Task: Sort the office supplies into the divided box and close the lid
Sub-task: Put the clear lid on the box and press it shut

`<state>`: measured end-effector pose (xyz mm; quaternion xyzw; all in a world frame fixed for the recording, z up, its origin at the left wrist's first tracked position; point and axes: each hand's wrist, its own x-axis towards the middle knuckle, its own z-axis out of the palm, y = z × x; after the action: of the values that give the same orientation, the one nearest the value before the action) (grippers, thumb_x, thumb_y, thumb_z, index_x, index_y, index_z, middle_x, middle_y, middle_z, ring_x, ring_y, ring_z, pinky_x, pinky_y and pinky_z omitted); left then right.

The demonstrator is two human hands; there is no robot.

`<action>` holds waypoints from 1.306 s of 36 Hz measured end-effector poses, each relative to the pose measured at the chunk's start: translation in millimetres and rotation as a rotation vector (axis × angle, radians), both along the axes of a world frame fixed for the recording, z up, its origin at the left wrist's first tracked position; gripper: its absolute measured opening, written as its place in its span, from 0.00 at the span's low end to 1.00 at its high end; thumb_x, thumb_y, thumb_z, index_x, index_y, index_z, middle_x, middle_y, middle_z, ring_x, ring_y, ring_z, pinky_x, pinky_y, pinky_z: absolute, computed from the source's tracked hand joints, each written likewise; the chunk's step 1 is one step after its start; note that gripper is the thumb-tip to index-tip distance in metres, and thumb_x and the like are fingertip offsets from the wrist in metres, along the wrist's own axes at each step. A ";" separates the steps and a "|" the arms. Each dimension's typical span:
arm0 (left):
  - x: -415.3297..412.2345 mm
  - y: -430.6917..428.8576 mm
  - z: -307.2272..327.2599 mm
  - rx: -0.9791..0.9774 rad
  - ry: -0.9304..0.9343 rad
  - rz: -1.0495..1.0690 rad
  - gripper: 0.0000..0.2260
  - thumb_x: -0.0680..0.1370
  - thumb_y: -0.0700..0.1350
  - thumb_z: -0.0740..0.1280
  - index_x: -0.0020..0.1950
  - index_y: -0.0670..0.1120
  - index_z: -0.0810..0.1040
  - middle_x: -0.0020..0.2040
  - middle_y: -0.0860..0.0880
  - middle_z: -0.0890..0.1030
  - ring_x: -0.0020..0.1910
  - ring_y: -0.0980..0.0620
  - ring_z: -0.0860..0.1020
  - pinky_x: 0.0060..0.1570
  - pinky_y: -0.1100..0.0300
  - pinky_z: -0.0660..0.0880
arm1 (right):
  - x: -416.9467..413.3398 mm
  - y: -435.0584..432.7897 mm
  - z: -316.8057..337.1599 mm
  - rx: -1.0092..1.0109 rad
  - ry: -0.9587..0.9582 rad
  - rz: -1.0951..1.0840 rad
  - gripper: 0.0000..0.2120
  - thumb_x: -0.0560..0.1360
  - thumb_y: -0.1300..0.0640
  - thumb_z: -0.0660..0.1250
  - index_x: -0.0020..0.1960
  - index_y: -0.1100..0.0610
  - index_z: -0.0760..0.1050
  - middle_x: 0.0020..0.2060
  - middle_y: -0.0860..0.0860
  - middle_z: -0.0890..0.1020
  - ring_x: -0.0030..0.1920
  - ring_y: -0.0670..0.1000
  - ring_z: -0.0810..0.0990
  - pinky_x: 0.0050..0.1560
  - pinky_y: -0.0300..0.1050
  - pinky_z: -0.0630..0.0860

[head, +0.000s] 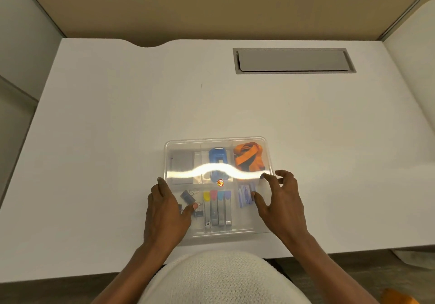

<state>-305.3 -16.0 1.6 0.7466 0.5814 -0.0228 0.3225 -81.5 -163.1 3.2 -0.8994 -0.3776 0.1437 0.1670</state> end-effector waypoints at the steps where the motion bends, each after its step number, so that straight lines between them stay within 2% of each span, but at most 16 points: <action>1: 0.2 -0.6 -2.0 -0.007 -0.006 -0.003 0.50 0.76 0.59 0.73 0.84 0.41 0.45 0.81 0.41 0.62 0.78 0.42 0.65 0.74 0.48 0.68 | -1.1 -1.2 -2.0 -0.003 -0.008 0.011 0.27 0.74 0.45 0.74 0.70 0.53 0.74 0.71 0.56 0.70 0.65 0.57 0.77 0.50 0.53 0.84; 5: -2.6 -1.1 -9.3 -0.048 -0.045 -0.034 0.51 0.78 0.60 0.70 0.83 0.44 0.37 0.84 0.44 0.52 0.80 0.43 0.63 0.77 0.45 0.66 | -6.3 -2.2 -8.2 0.002 -0.054 0.007 0.26 0.76 0.44 0.72 0.69 0.54 0.74 0.72 0.58 0.69 0.68 0.59 0.74 0.53 0.57 0.84; 7: -4.8 -0.5 -12.0 -0.019 -0.038 -0.050 0.51 0.77 0.63 0.67 0.83 0.44 0.37 0.85 0.45 0.48 0.82 0.43 0.58 0.79 0.44 0.62 | -6.5 0.6 -9.8 0.023 -0.077 -0.003 0.27 0.76 0.41 0.70 0.69 0.54 0.73 0.76 0.59 0.66 0.72 0.61 0.70 0.58 0.58 0.82; 10: -5.8 0.3 -14.2 0.059 -0.048 -0.080 0.53 0.74 0.70 0.61 0.83 0.45 0.35 0.85 0.46 0.39 0.84 0.44 0.47 0.80 0.45 0.52 | -4.1 7.8 -11.3 0.035 -0.070 0.026 0.35 0.77 0.38 0.67 0.77 0.55 0.66 0.81 0.59 0.60 0.77 0.61 0.65 0.68 0.60 0.74; 13: -3.2 4.2 -15.2 0.139 -0.091 -0.118 0.56 0.70 0.76 0.59 0.83 0.48 0.33 0.84 0.48 0.34 0.84 0.46 0.42 0.77 0.49 0.45 | -2.5 15.2 -12.3 0.034 -0.069 0.059 0.40 0.78 0.33 0.61 0.82 0.54 0.58 0.82 0.57 0.56 0.81 0.60 0.59 0.75 0.61 0.65; 15: -0.3 9.9 -16.8 0.195 -0.110 -0.158 0.57 0.69 0.80 0.57 0.83 0.49 0.35 0.84 0.49 0.35 0.84 0.46 0.41 0.77 0.49 0.45 | -1.5 19.0 -14.0 0.051 -0.079 0.097 0.42 0.78 0.30 0.55 0.83 0.54 0.54 0.83 0.55 0.53 0.83 0.58 0.54 0.78 0.58 0.58; 17: 2.3 16.0 -20.2 0.235 -0.128 -0.210 0.57 0.69 0.81 0.56 0.84 0.49 0.36 0.84 0.49 0.36 0.84 0.47 0.40 0.78 0.49 0.46 | -0.2 21.9 -17.4 0.064 -0.053 0.127 0.44 0.78 0.28 0.52 0.84 0.53 0.50 0.84 0.52 0.48 0.83 0.56 0.49 0.79 0.58 0.55; 21: 6.3 24.3 -31.0 0.265 -0.140 -0.301 0.56 0.71 0.81 0.54 0.84 0.46 0.36 0.85 0.48 0.36 0.84 0.48 0.39 0.81 0.44 0.49 | 2.0 21.3 -27.1 0.043 -0.043 0.176 0.47 0.78 0.32 0.61 0.84 0.54 0.43 0.84 0.52 0.42 0.84 0.55 0.42 0.81 0.60 0.57; 23: 6.6 25.6 -36.6 0.286 -0.120 -0.326 0.56 0.72 0.80 0.55 0.84 0.45 0.37 0.85 0.46 0.37 0.84 0.47 0.40 0.81 0.42 0.51 | 2.8 19.8 -30.9 0.035 -0.051 0.188 0.47 0.78 0.33 0.61 0.84 0.54 0.41 0.84 0.52 0.41 0.83 0.55 0.40 0.80 0.62 0.58; 29: 4.7 26.3 -45.7 0.323 -0.122 -0.334 0.57 0.71 0.79 0.57 0.84 0.44 0.40 0.85 0.45 0.41 0.85 0.46 0.43 0.80 0.42 0.54 | 3.7 20.2 -37.7 0.037 -0.047 0.175 0.47 0.78 0.31 0.58 0.84 0.53 0.41 0.84 0.51 0.40 0.83 0.54 0.40 0.79 0.64 0.58; 42: 8.6 25.0 -44.1 0.371 -0.010 -0.366 0.56 0.71 0.80 0.54 0.84 0.44 0.41 0.85 0.45 0.41 0.84 0.45 0.42 0.81 0.41 0.51 | 2.3 20.8 -33.9 -0.006 -0.090 0.206 0.45 0.78 0.29 0.51 0.84 0.54 0.42 0.83 0.53 0.39 0.83 0.56 0.39 0.81 0.63 0.54; 47: 13.8 29.0 -31.5 0.395 0.176 -0.447 0.58 0.70 0.83 0.50 0.84 0.40 0.48 0.85 0.39 0.43 0.84 0.40 0.43 0.81 0.38 0.43 | 6.5 21.2 -27.1 -0.087 -0.196 0.246 0.46 0.78 0.27 0.47 0.84 0.55 0.44 0.84 0.57 0.44 0.83 0.60 0.42 0.80 0.66 0.50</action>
<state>-291.4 13.0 -29.9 0.8994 0.4217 -0.0443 0.1063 -75.0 -141.9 -23.9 -0.8624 -0.4929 0.0907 0.0715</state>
